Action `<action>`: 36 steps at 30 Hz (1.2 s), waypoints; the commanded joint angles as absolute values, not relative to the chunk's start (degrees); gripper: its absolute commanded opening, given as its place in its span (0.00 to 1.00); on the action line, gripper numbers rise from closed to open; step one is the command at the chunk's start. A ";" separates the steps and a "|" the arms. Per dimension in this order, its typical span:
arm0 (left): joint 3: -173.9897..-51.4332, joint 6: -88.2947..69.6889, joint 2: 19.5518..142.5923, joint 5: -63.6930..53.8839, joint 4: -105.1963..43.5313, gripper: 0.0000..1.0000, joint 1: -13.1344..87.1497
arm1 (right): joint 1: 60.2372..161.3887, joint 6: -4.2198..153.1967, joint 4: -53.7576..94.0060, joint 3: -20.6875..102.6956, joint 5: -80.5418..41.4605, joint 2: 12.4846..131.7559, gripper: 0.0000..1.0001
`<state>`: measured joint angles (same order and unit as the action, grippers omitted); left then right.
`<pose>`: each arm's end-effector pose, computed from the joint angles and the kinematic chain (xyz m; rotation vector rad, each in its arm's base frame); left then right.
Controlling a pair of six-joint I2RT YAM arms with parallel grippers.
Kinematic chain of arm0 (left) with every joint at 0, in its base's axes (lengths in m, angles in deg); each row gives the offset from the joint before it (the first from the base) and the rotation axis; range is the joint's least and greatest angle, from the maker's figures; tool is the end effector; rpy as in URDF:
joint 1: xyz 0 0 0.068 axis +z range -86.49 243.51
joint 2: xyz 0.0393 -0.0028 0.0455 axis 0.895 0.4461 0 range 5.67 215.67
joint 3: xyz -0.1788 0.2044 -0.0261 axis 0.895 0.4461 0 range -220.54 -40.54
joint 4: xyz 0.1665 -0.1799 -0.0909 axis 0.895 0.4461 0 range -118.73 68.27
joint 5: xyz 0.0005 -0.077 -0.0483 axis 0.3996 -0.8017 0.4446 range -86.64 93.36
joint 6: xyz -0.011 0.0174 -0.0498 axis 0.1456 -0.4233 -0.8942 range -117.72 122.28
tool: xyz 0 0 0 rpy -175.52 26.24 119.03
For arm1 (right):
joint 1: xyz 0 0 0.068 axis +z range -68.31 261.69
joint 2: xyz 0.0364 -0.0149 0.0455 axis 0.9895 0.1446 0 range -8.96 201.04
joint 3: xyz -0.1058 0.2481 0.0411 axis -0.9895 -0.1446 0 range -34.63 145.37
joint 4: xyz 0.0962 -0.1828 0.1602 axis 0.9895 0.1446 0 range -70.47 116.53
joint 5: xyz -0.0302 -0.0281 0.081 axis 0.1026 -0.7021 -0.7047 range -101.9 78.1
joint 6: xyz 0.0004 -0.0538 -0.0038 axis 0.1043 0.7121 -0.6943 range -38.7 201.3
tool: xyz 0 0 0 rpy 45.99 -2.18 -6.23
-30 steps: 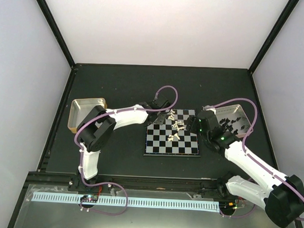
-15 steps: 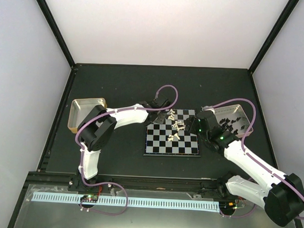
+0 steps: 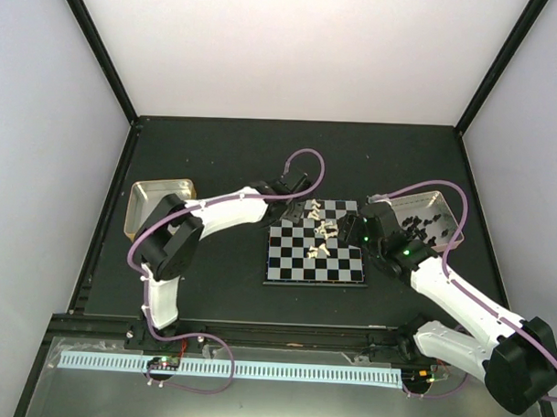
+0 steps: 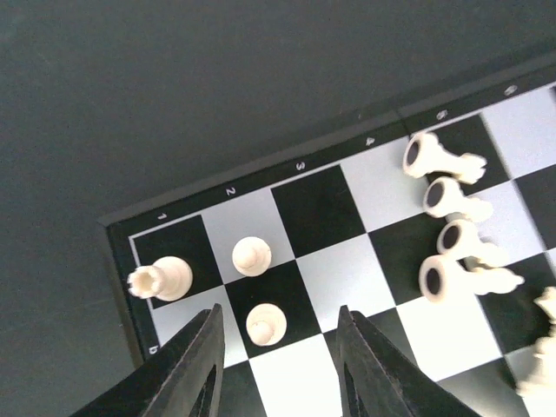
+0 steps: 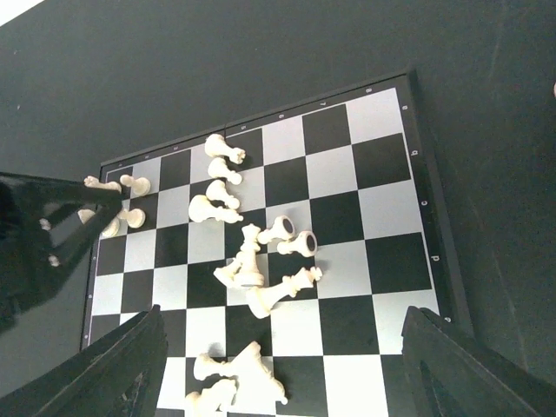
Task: Set up the chess pieces on the board
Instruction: Place the chess piece on the chessboard, then pick up the chess piece from the chessboard.
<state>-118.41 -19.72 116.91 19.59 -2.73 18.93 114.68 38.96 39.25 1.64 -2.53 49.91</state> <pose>0.2978 -0.2795 0.1818 0.4004 2.5133 -0.0790 0.1822 0.1112 0.2272 0.2757 2.3303 0.4811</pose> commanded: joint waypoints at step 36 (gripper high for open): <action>-77.74 -29.17 63.19 8.24 -25.68 0.61 22.29 | 118.00 67.19 57.95 22.69 -16.21 85.50 0.34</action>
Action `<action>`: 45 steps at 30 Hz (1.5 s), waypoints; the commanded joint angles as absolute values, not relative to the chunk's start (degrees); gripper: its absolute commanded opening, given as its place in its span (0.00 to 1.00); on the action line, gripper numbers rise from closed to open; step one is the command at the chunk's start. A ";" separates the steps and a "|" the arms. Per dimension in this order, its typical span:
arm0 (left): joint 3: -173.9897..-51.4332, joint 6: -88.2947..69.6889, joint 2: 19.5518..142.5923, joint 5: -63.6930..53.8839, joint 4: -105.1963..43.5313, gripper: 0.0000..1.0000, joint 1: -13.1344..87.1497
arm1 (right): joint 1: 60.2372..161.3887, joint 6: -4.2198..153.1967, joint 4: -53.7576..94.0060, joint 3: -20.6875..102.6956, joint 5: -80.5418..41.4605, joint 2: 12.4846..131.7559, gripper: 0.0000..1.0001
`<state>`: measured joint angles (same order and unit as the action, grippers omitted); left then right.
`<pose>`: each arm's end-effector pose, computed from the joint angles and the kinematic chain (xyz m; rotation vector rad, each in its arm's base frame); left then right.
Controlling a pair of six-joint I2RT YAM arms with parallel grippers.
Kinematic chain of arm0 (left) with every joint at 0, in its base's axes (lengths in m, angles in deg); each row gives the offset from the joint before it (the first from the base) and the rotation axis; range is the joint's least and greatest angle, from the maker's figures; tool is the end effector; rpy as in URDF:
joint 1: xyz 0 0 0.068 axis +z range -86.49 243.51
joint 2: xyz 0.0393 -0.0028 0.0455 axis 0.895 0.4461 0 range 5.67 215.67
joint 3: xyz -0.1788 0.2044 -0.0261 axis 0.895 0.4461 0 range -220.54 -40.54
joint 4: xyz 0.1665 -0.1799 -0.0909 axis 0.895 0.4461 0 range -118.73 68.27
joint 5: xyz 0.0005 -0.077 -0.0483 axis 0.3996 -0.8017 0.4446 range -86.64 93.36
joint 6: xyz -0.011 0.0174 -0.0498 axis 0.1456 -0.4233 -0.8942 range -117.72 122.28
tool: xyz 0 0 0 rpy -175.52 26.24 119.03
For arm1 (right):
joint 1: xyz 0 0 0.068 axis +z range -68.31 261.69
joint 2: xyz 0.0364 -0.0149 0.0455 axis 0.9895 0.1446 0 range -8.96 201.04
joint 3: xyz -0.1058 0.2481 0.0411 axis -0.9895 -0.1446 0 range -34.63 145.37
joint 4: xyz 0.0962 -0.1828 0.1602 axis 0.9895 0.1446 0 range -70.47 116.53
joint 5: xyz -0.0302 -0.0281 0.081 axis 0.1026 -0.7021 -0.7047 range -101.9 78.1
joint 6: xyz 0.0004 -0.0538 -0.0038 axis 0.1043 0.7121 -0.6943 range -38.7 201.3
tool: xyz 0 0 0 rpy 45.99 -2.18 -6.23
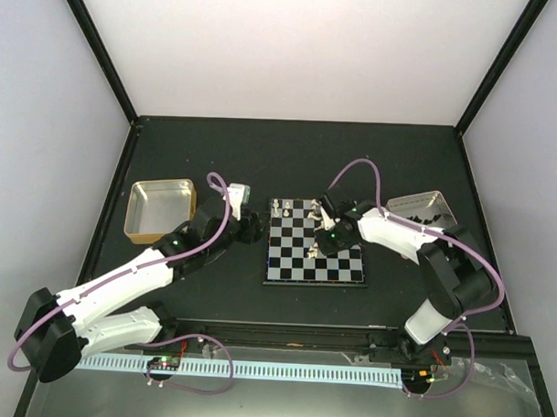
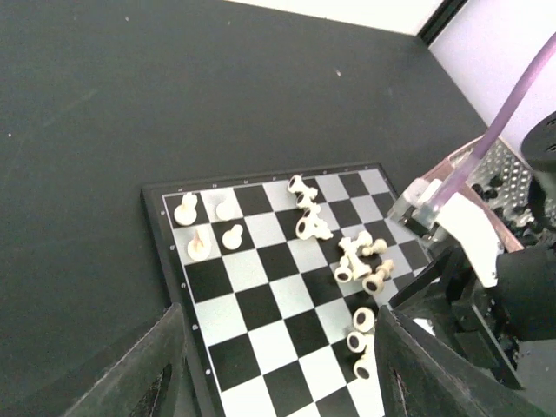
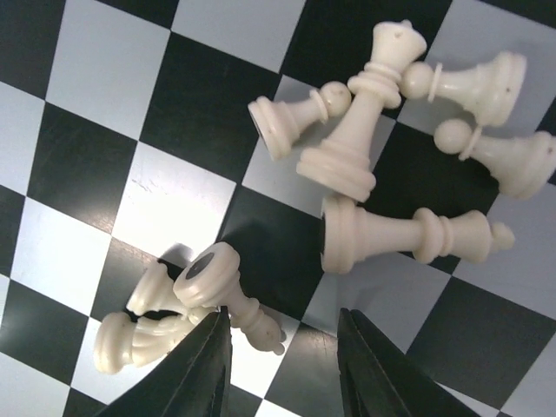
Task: Set up the chess pieces on the board
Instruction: Pick up the chess piece from the chessboard.
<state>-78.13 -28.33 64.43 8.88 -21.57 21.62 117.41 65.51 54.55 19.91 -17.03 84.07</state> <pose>0.1731 -0.1507 0.2547 0.1484 2.1285 -0.6697 0.2370 0.1741 0.1667 -0.5215 2.8590 0.3002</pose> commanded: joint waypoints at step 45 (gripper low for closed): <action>-74.04 -27.78 58.42 5.15 -26.72 0.64 24.30 | 120.35 63.36 67.03 37.00 -12.17 95.92 0.12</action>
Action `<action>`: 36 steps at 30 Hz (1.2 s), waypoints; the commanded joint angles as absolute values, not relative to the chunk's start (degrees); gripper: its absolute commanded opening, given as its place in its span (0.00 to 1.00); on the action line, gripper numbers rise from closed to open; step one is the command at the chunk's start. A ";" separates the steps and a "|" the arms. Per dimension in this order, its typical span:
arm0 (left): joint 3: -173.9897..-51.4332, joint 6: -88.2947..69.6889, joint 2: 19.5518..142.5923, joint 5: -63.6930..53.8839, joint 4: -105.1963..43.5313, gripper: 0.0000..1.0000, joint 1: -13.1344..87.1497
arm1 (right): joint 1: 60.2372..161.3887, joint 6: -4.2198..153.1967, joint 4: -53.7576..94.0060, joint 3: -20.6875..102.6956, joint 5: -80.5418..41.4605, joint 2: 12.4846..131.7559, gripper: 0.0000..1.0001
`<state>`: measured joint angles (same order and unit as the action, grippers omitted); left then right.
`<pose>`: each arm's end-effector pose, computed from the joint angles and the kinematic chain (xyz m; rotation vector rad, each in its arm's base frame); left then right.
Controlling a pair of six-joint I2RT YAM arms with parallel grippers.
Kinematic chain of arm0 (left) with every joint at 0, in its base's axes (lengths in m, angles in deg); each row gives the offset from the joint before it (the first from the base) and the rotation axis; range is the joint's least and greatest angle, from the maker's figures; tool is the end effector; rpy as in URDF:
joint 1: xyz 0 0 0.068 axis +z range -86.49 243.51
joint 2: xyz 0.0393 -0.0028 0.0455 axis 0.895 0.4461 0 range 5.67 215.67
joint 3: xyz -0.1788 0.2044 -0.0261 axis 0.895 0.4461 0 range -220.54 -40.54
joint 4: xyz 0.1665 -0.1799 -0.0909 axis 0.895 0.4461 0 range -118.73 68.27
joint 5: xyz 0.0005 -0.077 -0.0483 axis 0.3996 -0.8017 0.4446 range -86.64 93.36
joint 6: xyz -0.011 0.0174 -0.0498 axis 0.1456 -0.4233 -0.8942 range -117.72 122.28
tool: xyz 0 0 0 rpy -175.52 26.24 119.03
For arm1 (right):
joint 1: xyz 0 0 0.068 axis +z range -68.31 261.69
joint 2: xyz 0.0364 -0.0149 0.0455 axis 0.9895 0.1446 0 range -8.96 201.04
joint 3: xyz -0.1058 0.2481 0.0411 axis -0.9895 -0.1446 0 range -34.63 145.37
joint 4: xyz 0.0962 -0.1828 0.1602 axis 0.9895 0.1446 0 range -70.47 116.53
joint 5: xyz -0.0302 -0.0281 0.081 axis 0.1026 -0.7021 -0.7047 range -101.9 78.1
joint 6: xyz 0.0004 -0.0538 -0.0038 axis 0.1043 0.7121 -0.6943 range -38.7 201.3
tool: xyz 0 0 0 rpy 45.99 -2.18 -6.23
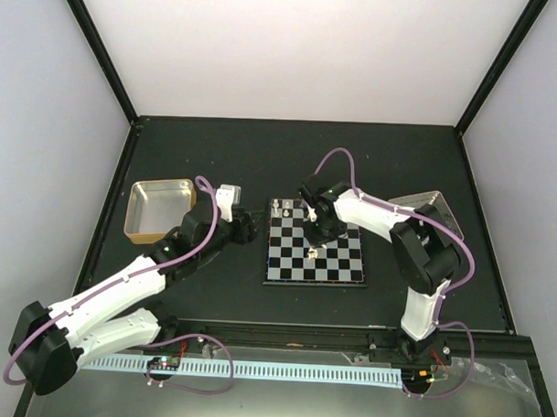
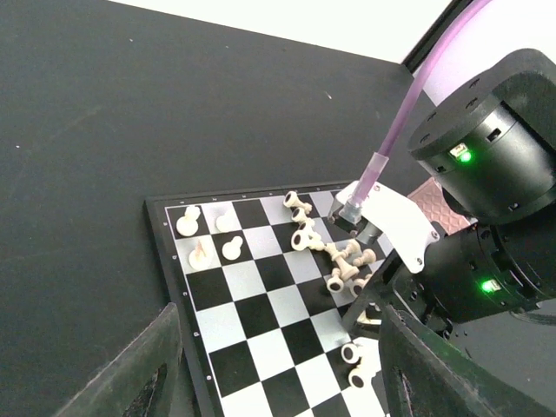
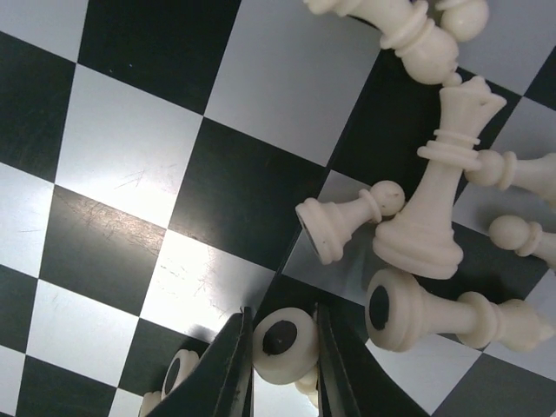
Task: Set up the chess pieces on the board
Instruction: Pick up the chess piece from the chessboard, then place the chess piece on the chessboard.
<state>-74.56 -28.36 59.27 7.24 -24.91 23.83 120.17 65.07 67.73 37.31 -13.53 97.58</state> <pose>0.1668 -0.1353 0.2568 0.1161 2.0489 -0.7191 0.2692 0.2151 0.1681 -0.5894 2.9828 0.1263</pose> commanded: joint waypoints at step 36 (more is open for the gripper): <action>-65.52 -25.24 59.90 -3.81 -63.39 0.56 20.36 | 125.77 -36.18 -15.02 4.56 -32.42 63.62 0.13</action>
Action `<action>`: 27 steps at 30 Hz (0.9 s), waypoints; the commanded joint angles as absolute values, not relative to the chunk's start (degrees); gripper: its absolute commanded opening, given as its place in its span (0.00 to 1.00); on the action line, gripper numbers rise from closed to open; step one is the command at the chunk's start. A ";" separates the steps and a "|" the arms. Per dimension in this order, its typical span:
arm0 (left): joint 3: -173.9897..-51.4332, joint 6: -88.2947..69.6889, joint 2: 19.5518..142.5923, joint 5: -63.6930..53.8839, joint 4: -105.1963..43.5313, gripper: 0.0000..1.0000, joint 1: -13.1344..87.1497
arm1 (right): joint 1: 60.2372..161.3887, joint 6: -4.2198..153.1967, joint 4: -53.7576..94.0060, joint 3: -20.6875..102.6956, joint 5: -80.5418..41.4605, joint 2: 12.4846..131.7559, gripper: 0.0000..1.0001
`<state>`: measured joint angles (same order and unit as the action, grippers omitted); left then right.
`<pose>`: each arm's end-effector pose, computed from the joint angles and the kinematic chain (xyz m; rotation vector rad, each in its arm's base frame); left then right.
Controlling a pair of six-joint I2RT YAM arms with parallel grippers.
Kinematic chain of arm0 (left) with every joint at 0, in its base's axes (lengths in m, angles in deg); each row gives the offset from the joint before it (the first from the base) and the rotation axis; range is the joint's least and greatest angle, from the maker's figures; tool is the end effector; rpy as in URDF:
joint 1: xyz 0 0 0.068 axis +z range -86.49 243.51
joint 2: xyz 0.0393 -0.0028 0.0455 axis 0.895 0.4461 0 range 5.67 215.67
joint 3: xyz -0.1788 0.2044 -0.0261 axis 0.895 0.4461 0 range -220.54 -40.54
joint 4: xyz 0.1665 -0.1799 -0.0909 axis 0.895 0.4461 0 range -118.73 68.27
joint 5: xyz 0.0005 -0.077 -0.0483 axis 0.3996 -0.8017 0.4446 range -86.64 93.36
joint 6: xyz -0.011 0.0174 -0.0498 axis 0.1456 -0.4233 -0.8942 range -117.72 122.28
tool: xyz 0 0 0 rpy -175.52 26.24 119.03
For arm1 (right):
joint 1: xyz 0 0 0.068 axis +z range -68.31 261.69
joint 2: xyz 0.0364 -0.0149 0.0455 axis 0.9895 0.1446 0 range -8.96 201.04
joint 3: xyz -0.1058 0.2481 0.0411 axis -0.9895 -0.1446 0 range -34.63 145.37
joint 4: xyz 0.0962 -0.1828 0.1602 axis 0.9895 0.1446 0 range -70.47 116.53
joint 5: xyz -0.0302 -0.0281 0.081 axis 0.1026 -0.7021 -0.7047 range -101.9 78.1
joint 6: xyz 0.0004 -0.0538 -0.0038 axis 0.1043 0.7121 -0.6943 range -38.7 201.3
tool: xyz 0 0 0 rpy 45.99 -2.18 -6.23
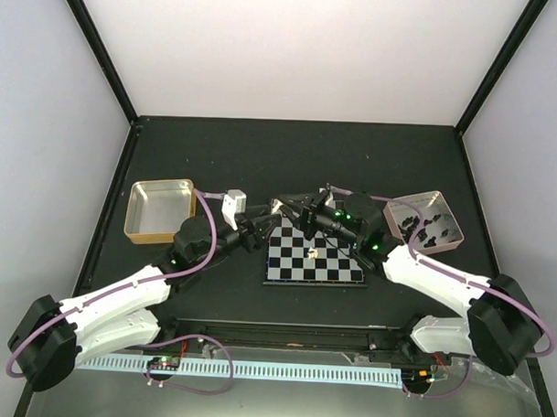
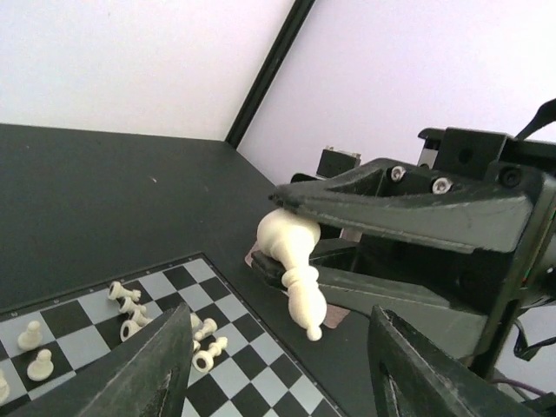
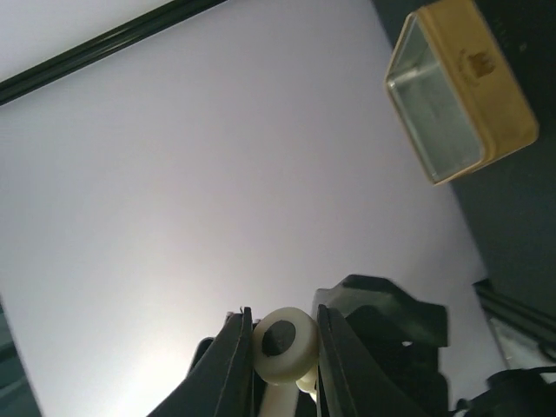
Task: Set up the chess pieces on the board
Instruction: Place the chess piece on the chessboard.
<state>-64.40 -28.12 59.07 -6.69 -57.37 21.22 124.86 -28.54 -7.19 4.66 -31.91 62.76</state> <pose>0.1544 -0.1488 0.2550 0.3219 1.6734 -1.1105 0.1982 0.2024 0.2727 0.9374 2.0797 2.0750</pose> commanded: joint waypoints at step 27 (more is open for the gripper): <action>-65.28 -22.79 57.20 -2.17 -63.74 0.11 20.26 | 127.20 -37.03 -18.66 2.20 -34.20 65.65 0.13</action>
